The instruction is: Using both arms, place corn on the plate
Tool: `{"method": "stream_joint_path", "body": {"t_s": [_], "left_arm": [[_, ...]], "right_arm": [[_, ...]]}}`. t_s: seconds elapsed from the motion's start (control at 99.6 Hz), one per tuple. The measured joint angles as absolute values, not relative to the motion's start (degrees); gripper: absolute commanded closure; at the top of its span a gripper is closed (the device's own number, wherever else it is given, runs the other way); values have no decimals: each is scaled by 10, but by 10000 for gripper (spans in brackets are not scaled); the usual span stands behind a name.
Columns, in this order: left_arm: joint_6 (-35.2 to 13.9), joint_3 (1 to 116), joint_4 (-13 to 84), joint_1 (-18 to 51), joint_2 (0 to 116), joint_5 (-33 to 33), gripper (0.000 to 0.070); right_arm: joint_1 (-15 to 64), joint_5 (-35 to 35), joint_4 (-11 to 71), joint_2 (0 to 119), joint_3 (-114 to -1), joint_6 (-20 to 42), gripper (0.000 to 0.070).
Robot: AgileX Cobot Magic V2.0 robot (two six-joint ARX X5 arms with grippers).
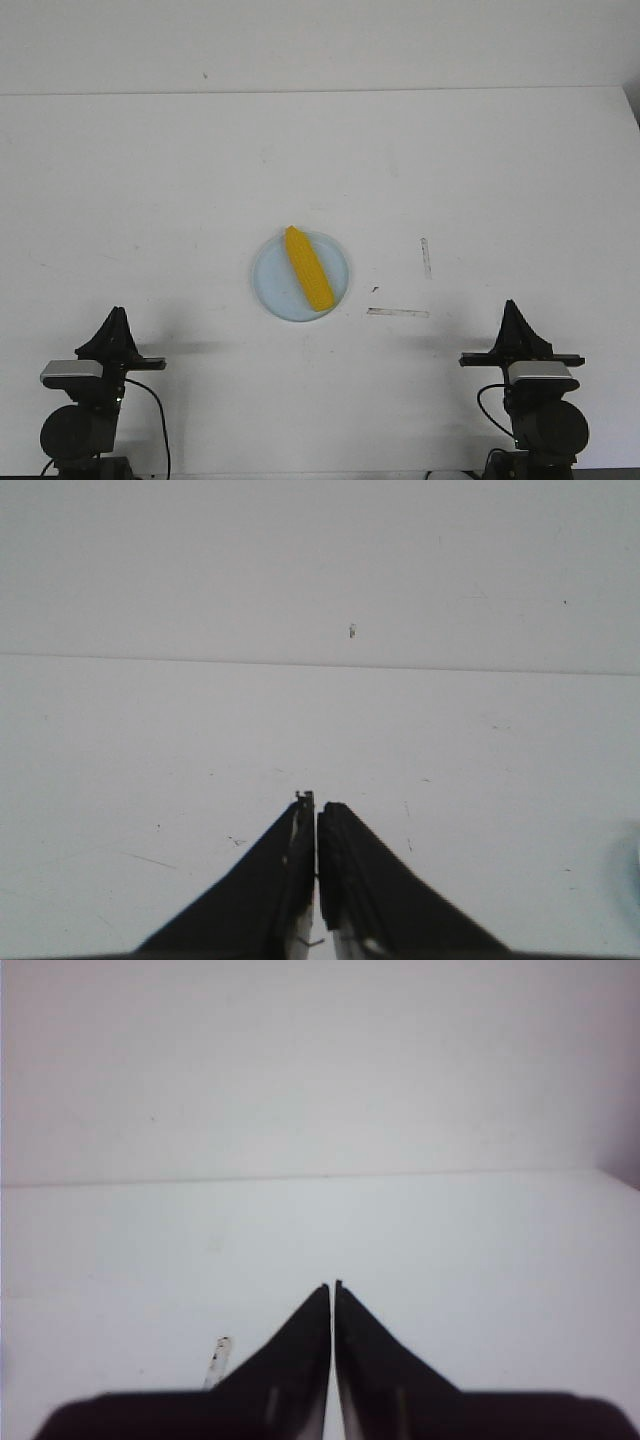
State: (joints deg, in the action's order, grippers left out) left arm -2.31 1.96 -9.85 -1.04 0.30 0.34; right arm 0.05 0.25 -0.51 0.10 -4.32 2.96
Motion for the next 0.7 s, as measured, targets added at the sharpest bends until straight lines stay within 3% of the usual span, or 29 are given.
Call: {"method": "stream_joint_path", "body": {"t_s": [0.1, 0.703], "left_arm": [[-23, 20, -98, -10, 3, 3, 698], [-23, 20, -98, -10, 3, 3, 698]], "right_arm": [[1, 2, -76, 1, -11, 30, 694], [1, 2, -80, 1, -8, 30, 694]]}}
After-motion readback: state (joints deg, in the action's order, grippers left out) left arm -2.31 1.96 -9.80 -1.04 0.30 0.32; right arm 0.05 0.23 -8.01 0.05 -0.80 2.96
